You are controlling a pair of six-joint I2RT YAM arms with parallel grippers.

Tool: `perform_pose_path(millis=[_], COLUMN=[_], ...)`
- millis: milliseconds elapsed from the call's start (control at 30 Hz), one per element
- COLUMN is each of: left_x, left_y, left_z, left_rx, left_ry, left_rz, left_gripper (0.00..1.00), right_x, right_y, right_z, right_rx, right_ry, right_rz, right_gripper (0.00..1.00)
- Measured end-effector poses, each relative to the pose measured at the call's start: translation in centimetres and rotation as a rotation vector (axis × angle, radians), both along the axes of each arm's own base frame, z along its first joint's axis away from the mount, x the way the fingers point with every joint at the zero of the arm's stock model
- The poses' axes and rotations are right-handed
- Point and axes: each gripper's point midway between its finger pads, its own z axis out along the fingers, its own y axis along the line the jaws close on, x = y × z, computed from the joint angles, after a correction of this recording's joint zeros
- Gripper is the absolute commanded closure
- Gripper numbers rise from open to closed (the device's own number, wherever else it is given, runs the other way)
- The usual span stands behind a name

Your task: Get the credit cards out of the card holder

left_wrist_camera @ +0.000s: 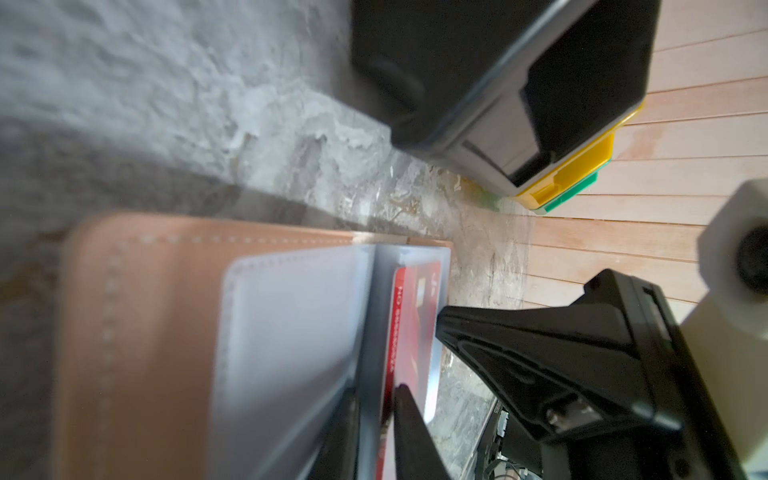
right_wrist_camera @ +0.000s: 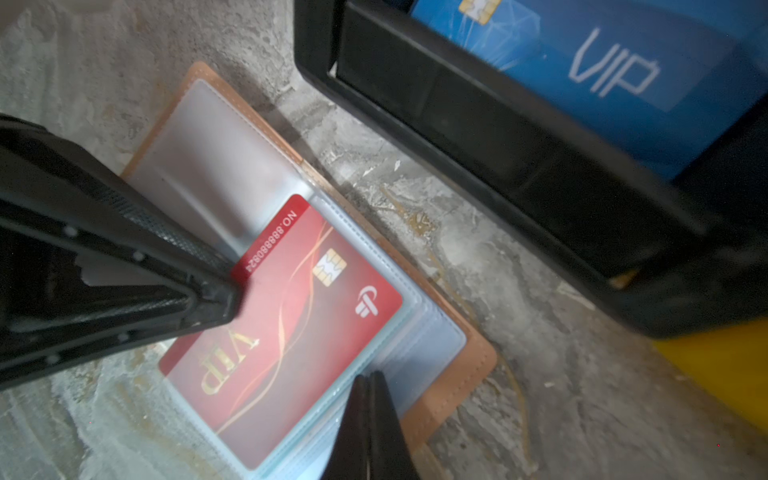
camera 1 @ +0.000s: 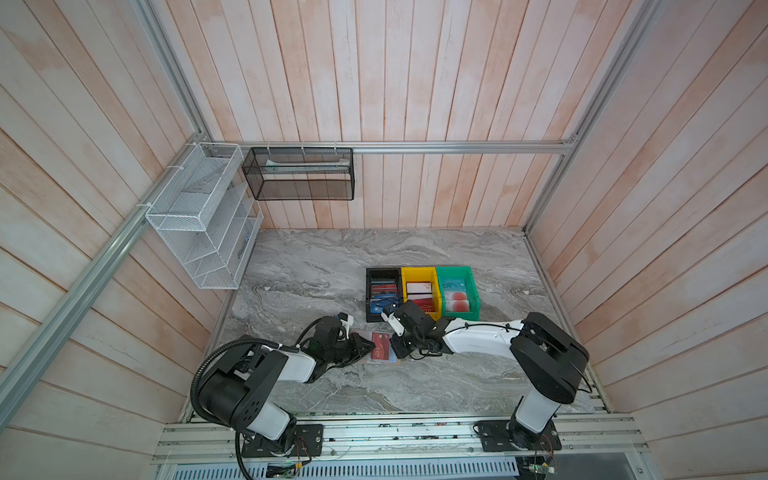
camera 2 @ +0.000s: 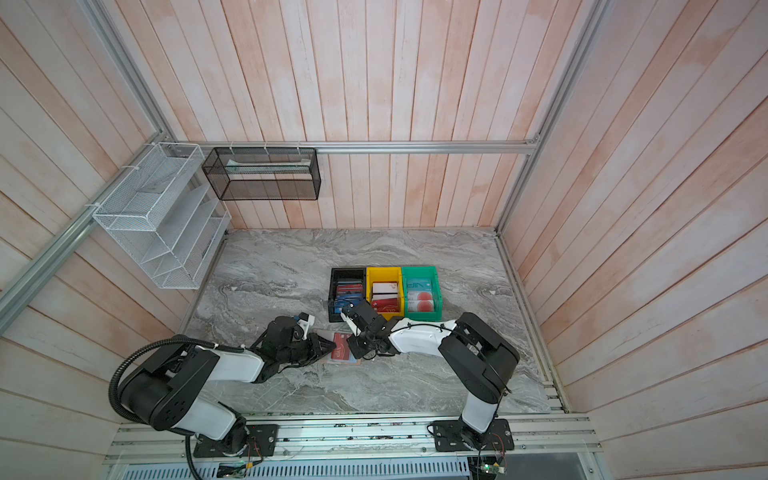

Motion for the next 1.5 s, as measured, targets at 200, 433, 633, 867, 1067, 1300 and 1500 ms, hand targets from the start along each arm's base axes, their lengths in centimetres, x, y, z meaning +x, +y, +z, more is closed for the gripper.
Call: perform_pose_path(millis=[200, 433, 633, 867, 1067, 1300, 1500], left_x=[0.28, 0.27, 0.29, 0.43, 0.43, 0.43, 0.54], left_y=[0.31, 0.3, 0.34, 0.64, 0.64, 0.62, 0.56], left_z=[0.22, 0.23, 0.21, 0.17, 0.17, -0.07, -0.1], left_rx=[0.0, 0.0, 0.0, 0.002, 0.002, 0.003, 0.0], left_ry=[-0.006, -0.007, -0.007, -0.006, -0.007, -0.003, -0.007], left_rz=[0.011, 0.01, 0.011, 0.021, 0.02, 0.02, 0.019], left_gripper=[0.81, 0.81, 0.81, 0.81, 0.81, 0.84, 0.86], right_x=[0.07, 0.09, 0.09, 0.08, 0.1, 0.12, 0.12], right_y=[0.14, 0.21, 0.21, 0.2, 0.24, 0.34, 0.35], right_z=[-0.05, -0.04, -0.04, -0.07, -0.11, -0.13, -0.13], right_rx=[0.005, 0.008, 0.008, 0.008, 0.015, 0.024, 0.025], right_ry=[-0.002, -0.003, -0.002, -0.002, -0.006, -0.011, -0.011], right_rz=[0.001, 0.002, 0.001, 0.002, 0.001, 0.003, 0.003], right_gripper=[0.94, 0.94, 0.94, 0.94, 0.94, 0.94, 0.94])
